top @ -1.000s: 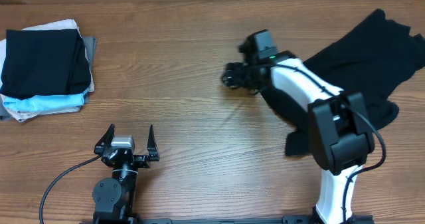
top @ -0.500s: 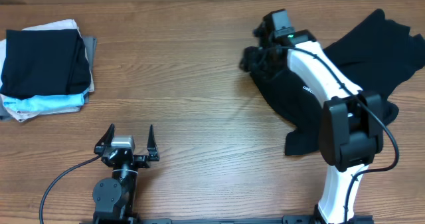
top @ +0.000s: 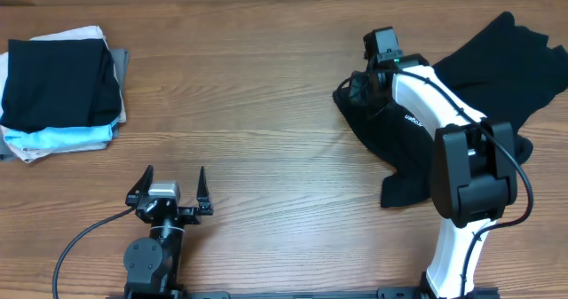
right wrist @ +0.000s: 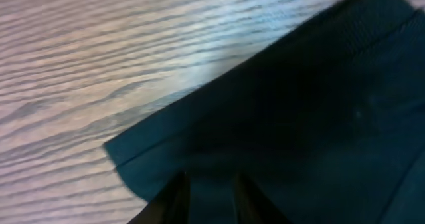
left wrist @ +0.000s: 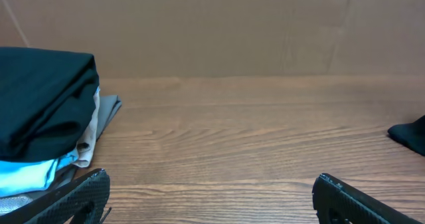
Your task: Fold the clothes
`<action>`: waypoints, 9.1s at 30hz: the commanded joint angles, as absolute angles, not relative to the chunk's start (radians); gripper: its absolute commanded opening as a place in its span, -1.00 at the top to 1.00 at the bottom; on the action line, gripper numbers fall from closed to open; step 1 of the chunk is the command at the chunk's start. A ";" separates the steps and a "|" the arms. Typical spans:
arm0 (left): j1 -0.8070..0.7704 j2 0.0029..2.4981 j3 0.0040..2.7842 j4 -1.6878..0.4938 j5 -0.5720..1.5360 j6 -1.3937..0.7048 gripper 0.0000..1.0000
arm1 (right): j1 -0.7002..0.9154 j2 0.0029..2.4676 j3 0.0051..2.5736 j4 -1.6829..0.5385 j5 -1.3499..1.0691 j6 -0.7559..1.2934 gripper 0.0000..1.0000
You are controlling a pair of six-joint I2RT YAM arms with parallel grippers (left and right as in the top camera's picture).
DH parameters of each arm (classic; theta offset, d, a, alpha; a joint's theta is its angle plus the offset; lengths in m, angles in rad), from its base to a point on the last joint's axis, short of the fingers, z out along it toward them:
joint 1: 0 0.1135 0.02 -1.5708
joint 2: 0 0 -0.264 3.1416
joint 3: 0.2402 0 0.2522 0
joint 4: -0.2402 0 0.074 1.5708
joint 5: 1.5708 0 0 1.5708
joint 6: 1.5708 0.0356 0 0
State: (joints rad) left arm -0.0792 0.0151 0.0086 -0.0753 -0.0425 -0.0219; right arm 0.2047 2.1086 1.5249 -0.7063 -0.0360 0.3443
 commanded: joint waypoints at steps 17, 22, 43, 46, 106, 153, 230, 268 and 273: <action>-0.086 0.005 0.005 -0.071 -0.055 -0.003 -1.00 | 0.218 2.106 1.492 -0.685 -0.086 0.511 0.92; -0.086 0.005 0.005 -0.071 -0.055 -0.003 -1.00 | 0.258 2.124 1.492 -0.661 -0.086 0.570 0.92; -0.086 0.005 0.005 -0.071 -0.056 -0.003 -1.00 | 0.364 2.198 1.669 -0.685 -0.161 0.546 0.92; -0.086 0.005 0.005 -0.071 -0.056 -0.003 -1.00 | 0.336 2.182 1.719 -0.804 -0.082 0.546 0.92; -0.086 0.005 0.005 -0.071 -0.056 -0.003 -1.00 | 0.451 2.352 1.996 -0.538 -0.091 0.506 0.92; -0.086 0.005 0.005 -0.071 -0.056 -0.003 -1.00 | 0.276 2.565 1.819 -0.545 -0.160 0.554 0.92; -0.086 0.005 0.005 -0.071 -0.055 -0.003 -1.00 | -0.377 2.326 1.845 -1.420 -0.414 -0.210 0.63; -0.086 0.005 0.005 -0.071 -0.056 -0.003 -1.00 | 0.010 1.948 1.202 -1.483 -0.150 0.323 0.92; -0.086 0.005 0.005 -0.071 -0.055 -0.003 -1.00 | 0.014 1.915 1.228 -1.425 -0.181 0.322 0.42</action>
